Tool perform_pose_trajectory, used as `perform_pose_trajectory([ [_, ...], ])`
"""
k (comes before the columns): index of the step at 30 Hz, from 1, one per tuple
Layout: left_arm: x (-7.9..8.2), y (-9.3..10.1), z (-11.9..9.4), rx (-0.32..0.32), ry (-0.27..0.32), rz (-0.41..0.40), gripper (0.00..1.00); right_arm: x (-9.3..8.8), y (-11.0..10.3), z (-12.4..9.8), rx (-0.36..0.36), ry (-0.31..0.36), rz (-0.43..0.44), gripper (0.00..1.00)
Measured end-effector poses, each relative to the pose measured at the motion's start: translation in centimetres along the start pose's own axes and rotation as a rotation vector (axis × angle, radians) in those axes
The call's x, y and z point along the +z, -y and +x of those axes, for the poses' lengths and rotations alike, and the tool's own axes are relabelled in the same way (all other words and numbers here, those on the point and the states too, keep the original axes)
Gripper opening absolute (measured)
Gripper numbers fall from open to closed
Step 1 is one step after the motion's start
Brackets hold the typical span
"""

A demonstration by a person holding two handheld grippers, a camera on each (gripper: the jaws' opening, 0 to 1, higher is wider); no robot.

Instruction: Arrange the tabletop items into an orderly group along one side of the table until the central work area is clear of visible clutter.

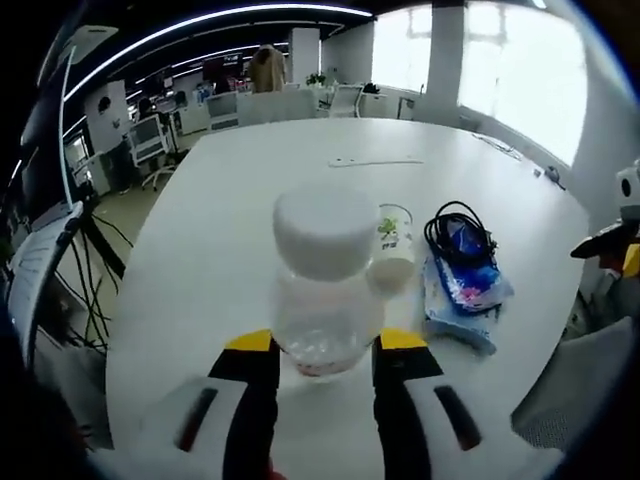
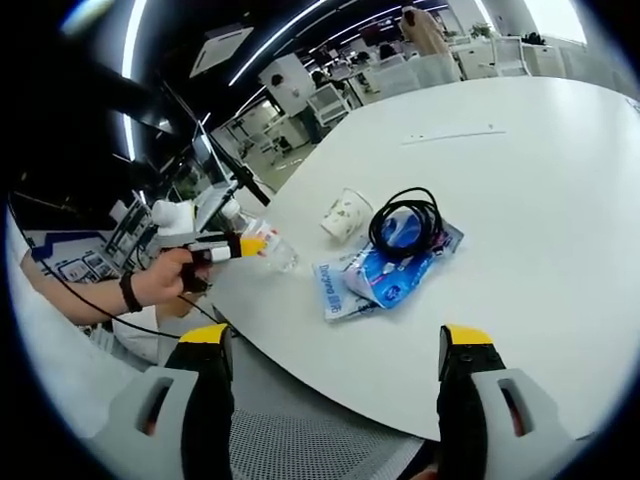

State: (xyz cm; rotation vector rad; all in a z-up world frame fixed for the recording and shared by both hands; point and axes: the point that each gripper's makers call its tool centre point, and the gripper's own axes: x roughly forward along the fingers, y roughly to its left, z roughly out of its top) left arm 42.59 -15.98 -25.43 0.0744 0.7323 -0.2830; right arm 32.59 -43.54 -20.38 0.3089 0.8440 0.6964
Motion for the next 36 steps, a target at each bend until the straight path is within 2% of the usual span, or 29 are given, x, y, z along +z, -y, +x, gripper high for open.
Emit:
perform_pose_trajectory([
  [14, 0.4, -1.1, 0.5, 0.020, -0.002, -0.008, 0.35, -0.1, 0.2, 0.0, -0.005, -0.008, 0.006, 0.84],
  [21, 1.0, -2.8, 1.0, 0.043, -0.002, -0.028, 0.35, 0.2, 0.2, 0.2, -0.006, -0.016, -0.001, 0.85],
  [36, 3.3, -7.2, 2.7, 0.084, 0.004, -0.057, 0.35, 0.5, -0.3, 0.5, -0.006, -0.030, -0.015, 0.85],
])
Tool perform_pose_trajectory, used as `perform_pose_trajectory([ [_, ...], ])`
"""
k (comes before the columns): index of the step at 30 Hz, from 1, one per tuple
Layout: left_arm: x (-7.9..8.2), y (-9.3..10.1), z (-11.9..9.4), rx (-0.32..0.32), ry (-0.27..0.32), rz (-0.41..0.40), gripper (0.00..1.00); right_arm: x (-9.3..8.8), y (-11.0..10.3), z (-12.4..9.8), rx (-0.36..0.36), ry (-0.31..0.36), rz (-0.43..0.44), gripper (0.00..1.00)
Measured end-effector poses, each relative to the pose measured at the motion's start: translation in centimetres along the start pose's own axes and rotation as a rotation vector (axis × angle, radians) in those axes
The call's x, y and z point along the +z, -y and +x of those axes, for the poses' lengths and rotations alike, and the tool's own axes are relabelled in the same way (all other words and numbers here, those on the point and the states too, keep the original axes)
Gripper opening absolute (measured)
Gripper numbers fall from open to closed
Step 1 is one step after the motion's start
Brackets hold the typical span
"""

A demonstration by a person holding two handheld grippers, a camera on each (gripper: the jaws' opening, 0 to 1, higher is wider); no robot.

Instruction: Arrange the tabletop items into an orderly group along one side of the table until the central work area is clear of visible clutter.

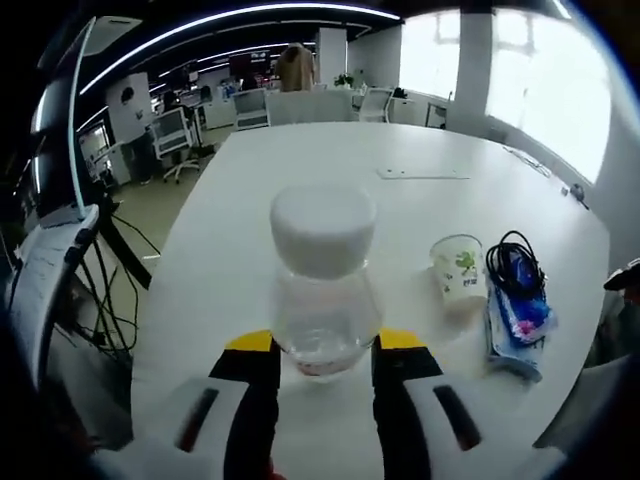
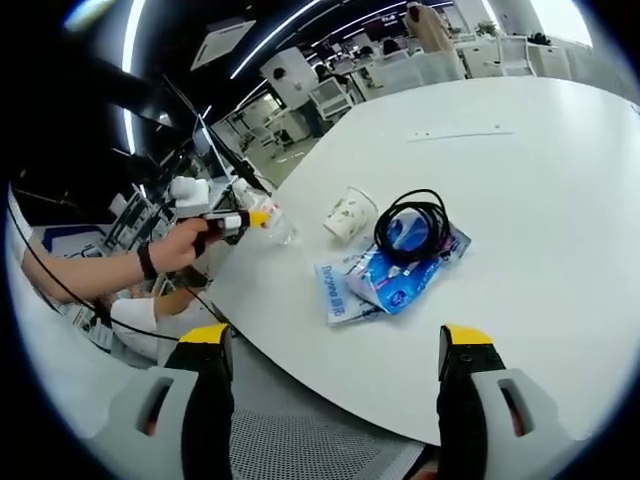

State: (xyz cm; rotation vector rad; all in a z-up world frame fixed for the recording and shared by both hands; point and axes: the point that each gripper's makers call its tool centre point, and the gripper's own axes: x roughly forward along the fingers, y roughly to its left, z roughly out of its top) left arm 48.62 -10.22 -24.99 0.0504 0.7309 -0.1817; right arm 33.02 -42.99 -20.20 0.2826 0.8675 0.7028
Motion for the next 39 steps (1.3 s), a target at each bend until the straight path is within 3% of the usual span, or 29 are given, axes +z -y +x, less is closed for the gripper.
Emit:
perform_pose_trajectory([
  [18, 3.0, -1.3, 3.3, -0.008, 0.005, 0.002, 0.34, -0.3, 0.8, -0.9, -0.043, -0.006, 0.009, 0.85],
  [34, 3.3, -1.4, 3.5, -0.013, -0.008, 0.000, 0.35, -0.2, 0.2, -0.2, -0.029, -0.010, 0.006, 0.85],
  [39, 3.3, -1.5, 3.6, -0.013, -0.024, -0.050, 0.36, -0.1, 0.3, -0.3, -0.027, -0.007, 0.007, 0.85],
])
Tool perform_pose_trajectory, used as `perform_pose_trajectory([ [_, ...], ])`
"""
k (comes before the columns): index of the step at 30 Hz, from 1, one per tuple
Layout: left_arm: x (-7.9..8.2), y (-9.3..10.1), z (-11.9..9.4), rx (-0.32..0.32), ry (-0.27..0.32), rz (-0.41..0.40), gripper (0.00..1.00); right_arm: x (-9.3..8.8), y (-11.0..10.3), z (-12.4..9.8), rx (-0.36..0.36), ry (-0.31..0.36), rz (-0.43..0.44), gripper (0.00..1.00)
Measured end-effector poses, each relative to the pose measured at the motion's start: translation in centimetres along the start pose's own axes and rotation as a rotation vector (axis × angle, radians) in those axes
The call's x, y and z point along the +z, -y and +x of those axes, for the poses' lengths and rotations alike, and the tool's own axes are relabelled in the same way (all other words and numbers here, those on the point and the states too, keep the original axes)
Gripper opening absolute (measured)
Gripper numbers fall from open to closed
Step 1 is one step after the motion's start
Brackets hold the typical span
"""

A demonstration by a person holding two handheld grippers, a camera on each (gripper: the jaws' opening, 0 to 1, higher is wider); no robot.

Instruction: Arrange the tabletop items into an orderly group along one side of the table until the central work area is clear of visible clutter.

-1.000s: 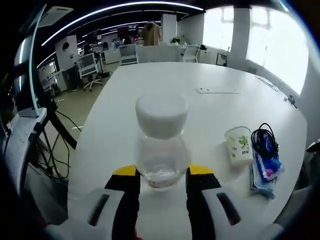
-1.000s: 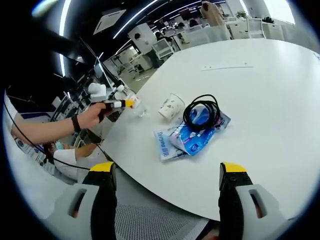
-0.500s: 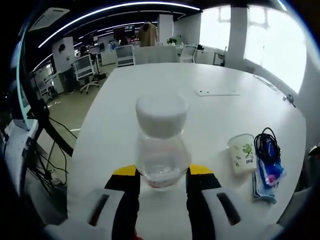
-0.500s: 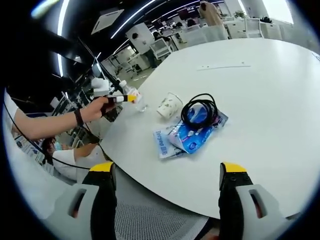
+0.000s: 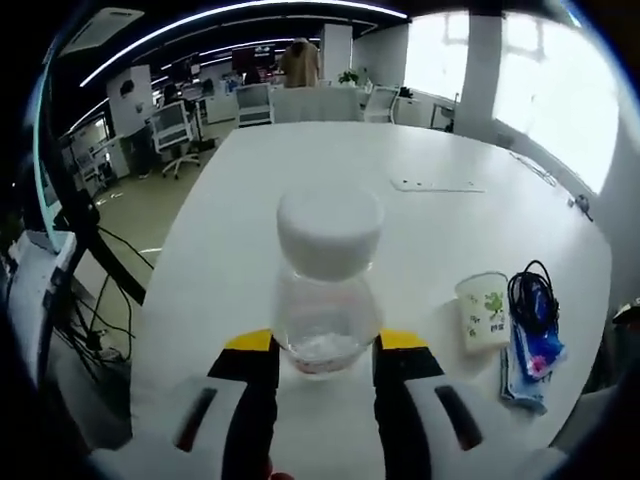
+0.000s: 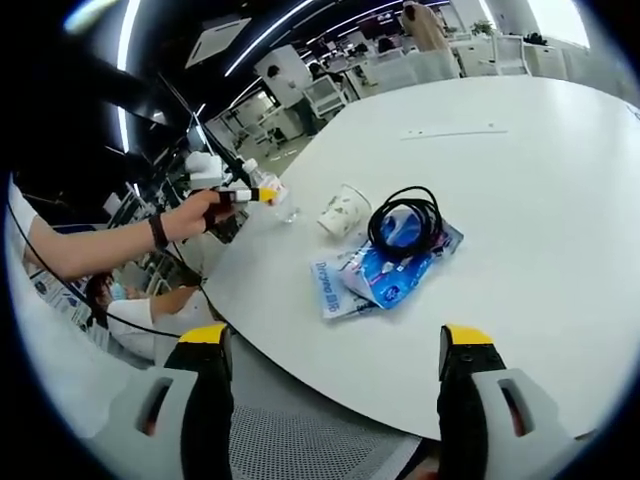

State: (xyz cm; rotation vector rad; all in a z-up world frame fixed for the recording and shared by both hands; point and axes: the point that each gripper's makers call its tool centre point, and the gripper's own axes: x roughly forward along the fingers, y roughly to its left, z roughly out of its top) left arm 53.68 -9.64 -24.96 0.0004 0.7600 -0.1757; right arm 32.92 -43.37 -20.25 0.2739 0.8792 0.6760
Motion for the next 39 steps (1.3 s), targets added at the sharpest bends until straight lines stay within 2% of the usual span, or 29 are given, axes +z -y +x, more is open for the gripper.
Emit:
perform_pose_trajectory([
  [7, -0.2, 0.3, -1.2, -0.004, 0.005, -0.023, 0.36, 0.3, 0.3, -0.1, 0.002, 0.016, 0.005, 0.85],
  [12, -1.3, 0.8, -2.2, -0.006, -0.002, -0.022, 0.37, 0.2, 0.3, 0.0, 0.013, 0.020, 0.008, 0.85],
  [17, -3.0, 1.2, -3.6, -0.001, -0.007, -0.044, 0.37, 0.2, 0.5, 0.0, 0.024, 0.021, 0.011, 0.85],
  [21, -4.6, 1.9, -4.9, -0.014, -0.002, -0.110, 0.39, 0.3, 0.7, 0.0, 0.028, 0.027, 0.012, 0.85],
  [32, -9.2, 3.6, -7.7, -0.022, -0.041, -0.124, 0.38, 0.1, 1.0, 0.1, 0.044, 0.029, 0.017, 0.85],
  [39, -10.9, 5.3, -8.9, -0.044, -0.060, -0.110, 0.38, -0.2, 1.2, 0.1, 0.049, 0.032, 0.025, 0.85],
])
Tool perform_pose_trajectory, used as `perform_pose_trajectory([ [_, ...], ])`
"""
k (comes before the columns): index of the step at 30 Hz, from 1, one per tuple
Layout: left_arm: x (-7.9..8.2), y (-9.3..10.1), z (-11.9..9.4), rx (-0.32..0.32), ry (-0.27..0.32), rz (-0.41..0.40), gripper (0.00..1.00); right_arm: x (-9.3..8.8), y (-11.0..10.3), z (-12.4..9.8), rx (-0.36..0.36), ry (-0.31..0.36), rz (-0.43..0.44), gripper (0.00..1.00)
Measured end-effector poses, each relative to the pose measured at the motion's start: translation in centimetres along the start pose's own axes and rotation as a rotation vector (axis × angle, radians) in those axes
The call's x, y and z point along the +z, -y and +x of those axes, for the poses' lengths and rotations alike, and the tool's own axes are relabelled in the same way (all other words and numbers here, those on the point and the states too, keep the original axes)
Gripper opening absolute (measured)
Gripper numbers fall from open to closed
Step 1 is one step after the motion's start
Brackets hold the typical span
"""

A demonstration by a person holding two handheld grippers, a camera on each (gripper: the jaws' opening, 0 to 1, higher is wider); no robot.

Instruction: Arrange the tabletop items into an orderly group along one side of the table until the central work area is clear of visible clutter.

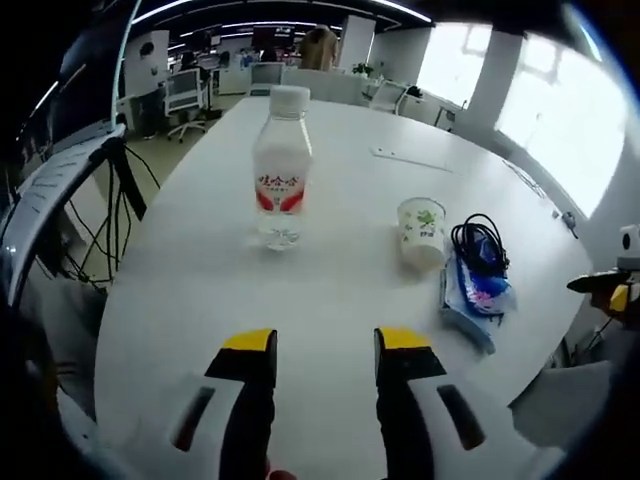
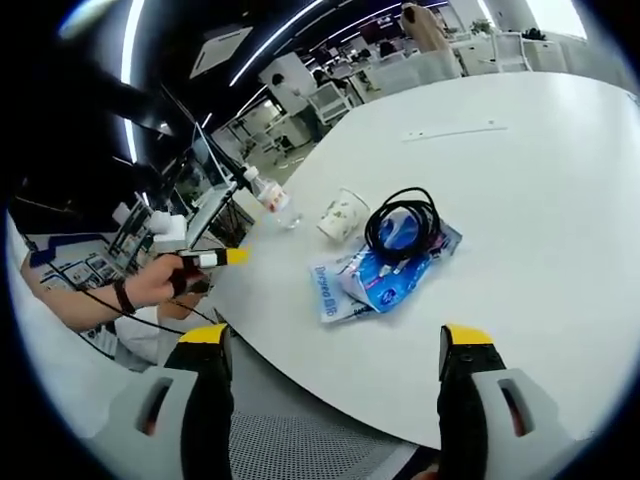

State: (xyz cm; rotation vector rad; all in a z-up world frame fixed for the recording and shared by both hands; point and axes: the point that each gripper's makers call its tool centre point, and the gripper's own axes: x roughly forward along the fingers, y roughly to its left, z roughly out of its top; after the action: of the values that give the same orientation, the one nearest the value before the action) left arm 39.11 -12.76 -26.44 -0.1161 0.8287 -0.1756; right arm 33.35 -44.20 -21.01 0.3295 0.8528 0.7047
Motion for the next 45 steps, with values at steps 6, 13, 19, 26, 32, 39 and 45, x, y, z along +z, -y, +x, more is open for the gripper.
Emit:
perform_pose_trajectory([
  [6, -0.6, 1.5, -0.1, -0.054, 0.032, 0.008, 0.39, -0.4, -0.1, -0.2, 0.000, -0.004, 0.003, 0.85],
  [13, -1.0, 3.0, -0.2, -0.078, 0.044, 0.008, 0.39, -0.5, 0.7, -0.7, -0.009, 0.001, 0.009, 0.85],
  [19, -1.1, 4.6, -0.1, -0.110, 0.059, 0.031, 0.40, -0.7, 1.1, -0.9, -0.016, 0.001, 0.017, 0.85],
  [26, -1.2, 6.6, 0.2, -0.151, 0.057, 0.080, 0.42, -0.8, 1.3, -0.8, -0.016, -0.005, 0.021, 0.85],
  [32, -1.2, 8.0, 0.6, -0.177, 0.057, 0.108, 0.42, -0.9, 1.2, -0.5, -0.012, -0.019, 0.016, 0.85],
  [39, -0.6, 9.2, 1.1, -0.212, 0.067, 0.125, 0.44, -0.6, 0.8, -0.3, -0.011, -0.025, 0.008, 0.84],
  [45, 0.1, 9.8, 1.6, -0.222, 0.074, 0.131, 0.44, -0.6, 0.6, -0.3, -0.013, -0.030, 0.003, 0.84],
])
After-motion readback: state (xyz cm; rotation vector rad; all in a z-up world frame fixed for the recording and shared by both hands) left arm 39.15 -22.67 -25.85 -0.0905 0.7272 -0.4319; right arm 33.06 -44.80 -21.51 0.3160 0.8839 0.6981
